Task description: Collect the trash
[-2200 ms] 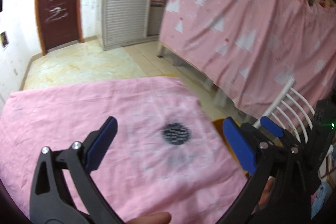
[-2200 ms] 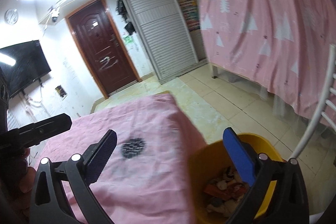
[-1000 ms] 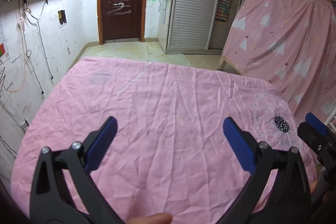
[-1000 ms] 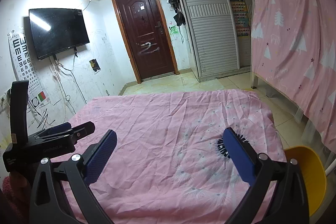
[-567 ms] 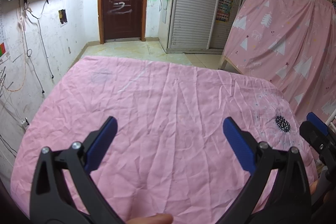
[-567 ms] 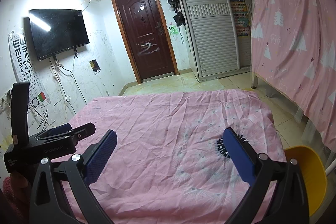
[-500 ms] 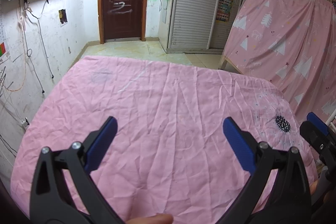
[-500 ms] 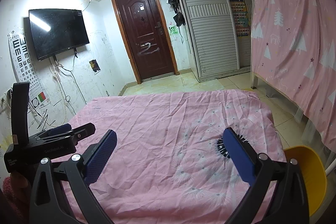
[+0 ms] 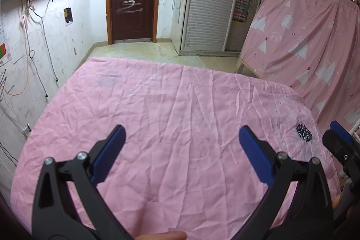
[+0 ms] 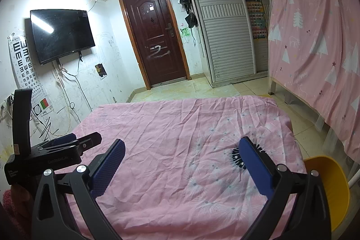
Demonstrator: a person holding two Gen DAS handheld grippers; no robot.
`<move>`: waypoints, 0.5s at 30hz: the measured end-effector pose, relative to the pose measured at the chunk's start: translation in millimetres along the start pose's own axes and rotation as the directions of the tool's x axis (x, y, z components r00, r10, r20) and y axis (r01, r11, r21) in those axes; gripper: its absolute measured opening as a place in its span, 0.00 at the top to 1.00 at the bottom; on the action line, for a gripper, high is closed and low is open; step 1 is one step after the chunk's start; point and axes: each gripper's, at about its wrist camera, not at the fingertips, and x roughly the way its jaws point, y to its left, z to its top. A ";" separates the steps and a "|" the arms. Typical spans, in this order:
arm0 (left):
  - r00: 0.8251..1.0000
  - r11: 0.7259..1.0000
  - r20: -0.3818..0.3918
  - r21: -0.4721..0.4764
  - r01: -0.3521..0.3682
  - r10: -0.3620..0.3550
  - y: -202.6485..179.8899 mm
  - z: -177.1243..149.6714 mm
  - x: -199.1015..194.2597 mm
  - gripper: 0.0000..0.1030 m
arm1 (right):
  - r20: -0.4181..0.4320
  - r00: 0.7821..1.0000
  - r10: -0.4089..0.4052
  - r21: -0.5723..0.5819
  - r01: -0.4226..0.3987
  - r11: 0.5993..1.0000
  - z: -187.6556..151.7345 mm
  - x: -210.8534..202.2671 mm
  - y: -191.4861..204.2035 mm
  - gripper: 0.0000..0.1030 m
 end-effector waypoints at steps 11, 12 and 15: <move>1.000 1.000 -0.004 -0.001 -0.002 0.002 -0.5 -0.9 1.0 0.06 | 0.001 1.000 -0.001 0.001 0.001 1.000 -0.2 0.6 -0.9 0.09; 1.000 1.000 -0.005 -0.002 -0.002 0.002 -0.3 -0.9 1.1 0.06 | 0.001 1.000 -0.001 0.002 0.001 1.000 0.0 0.1 -0.6 0.09; 1.000 1.000 -0.007 -0.006 0.001 -0.001 -0.2 -1.2 0.9 0.06 | 0.000 1.000 0.000 0.002 0.000 1.000 -0.2 0.0 -0.2 0.09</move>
